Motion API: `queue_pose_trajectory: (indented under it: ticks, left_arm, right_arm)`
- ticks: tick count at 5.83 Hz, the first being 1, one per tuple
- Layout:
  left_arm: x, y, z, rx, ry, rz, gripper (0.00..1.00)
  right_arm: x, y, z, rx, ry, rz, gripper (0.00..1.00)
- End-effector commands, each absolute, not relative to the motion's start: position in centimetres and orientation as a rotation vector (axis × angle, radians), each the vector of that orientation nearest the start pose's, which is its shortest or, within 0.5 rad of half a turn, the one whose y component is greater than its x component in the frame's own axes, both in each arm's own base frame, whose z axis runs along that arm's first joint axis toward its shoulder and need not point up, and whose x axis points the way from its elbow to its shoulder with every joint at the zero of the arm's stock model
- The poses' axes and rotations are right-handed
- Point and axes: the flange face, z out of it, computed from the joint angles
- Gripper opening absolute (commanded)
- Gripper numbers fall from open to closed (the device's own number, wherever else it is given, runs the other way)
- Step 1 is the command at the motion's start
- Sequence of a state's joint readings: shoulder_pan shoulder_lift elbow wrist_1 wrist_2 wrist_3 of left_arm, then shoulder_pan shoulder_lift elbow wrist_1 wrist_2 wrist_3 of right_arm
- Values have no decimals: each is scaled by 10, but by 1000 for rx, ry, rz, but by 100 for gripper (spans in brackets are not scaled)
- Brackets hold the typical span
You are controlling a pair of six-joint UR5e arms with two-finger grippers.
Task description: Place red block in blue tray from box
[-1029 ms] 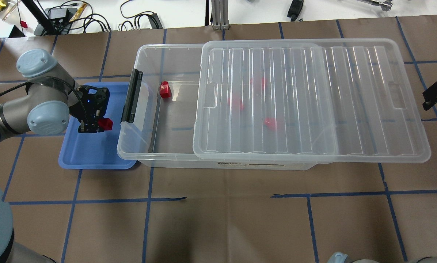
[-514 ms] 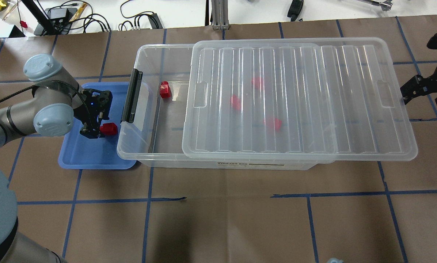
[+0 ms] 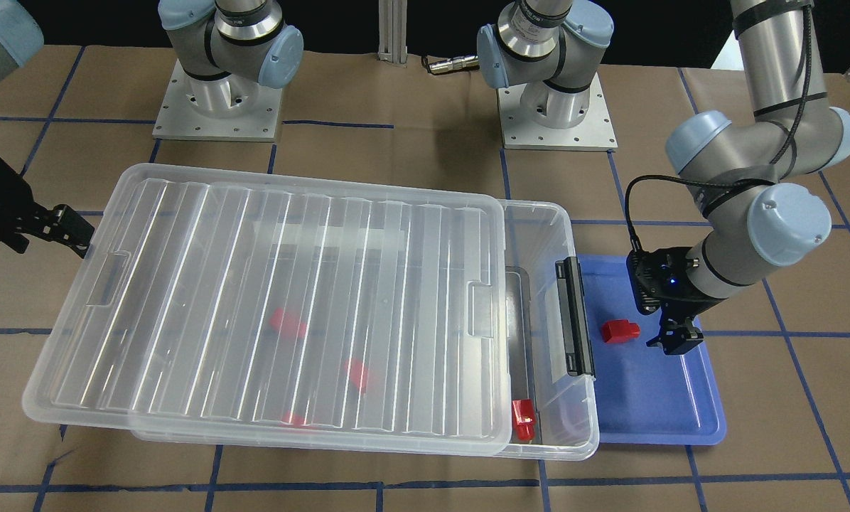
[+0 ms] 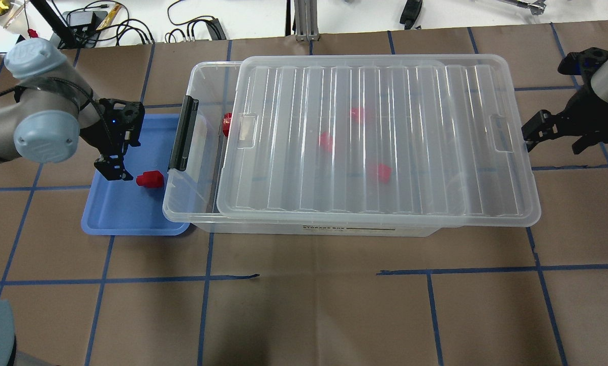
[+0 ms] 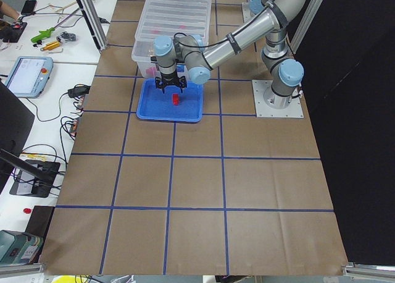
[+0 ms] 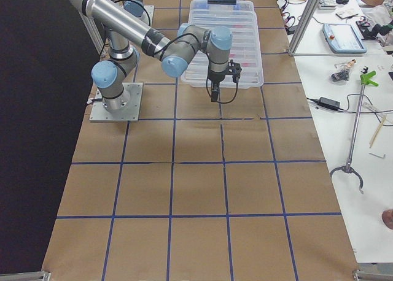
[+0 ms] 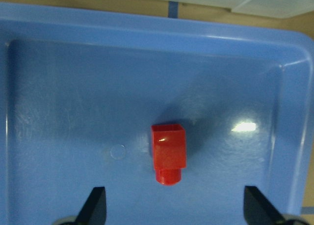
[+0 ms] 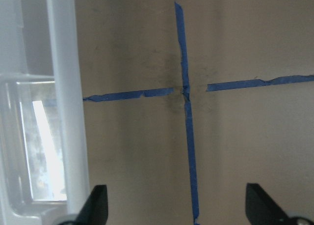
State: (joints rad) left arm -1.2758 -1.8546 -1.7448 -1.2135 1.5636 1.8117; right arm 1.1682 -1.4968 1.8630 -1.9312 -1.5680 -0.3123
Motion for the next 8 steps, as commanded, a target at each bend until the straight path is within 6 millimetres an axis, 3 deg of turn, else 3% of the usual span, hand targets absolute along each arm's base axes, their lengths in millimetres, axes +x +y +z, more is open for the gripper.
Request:
queue_pose_trajectory:
  ticks: [1, 2, 3, 4, 5, 7, 8]
  left_arm:
    - [11, -563, 381, 2133, 2477, 121, 98]
    - [-7, -552, 417, 2009, 2561, 142, 98]
    - [-38, -538, 443, 1714, 2723, 139, 98]
    - [-63, -528, 455, 1395, 2867, 111, 98]
    - [-88, -522, 466, 1087, 2972, 92, 98]
    - [-130, -498, 492, 536, 3084, 26, 98]
    - [-143, -487, 502, 157, 3128, -9, 98]
  right_arm:
    - [-38, -512, 348, 109, 3138, -6, 100]
    - [-32, -514, 351, 87, 3141, -17, 100]
    - [-20, -517, 354, 51, 3144, -31, 100]
    - [-7, -519, 358, 42, 3106, -62, 100]
    - [-8, -529, 383, 34, 3115, -119, 100]
    - [11, -543, 464, 85, 3105, -15, 100]
    - [40, -536, 484, 190, 3095, 78, 100]
